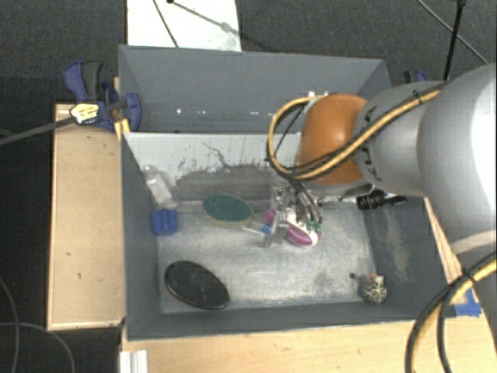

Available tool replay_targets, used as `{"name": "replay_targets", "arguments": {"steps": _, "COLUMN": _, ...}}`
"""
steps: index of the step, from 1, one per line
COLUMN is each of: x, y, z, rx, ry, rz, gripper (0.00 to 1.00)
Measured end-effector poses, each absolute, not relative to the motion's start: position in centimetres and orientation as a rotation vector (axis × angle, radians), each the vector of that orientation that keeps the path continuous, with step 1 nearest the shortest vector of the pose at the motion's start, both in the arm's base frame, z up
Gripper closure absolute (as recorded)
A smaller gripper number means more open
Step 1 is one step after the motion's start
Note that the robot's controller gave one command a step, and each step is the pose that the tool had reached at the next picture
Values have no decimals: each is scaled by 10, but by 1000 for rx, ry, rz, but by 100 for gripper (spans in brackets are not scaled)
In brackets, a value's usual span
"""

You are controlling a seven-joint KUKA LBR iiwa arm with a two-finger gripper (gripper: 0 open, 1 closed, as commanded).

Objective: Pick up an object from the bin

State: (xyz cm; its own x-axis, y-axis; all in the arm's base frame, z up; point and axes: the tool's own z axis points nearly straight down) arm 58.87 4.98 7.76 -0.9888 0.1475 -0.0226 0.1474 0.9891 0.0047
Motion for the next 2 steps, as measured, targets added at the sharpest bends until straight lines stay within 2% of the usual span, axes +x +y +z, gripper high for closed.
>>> {"name": "replay_targets", "arguments": {"steps": 1, "x": 576, "y": 45, "z": 182, "rx": 198, "ry": 3125, "rz": 2, "gripper": 100}}
{"name": "replay_targets", "arguments": {"steps": 2, "x": 527, "y": 47, "z": 115, "rx": 375, "ry": 3125, "rz": -1, "gripper": 100}}
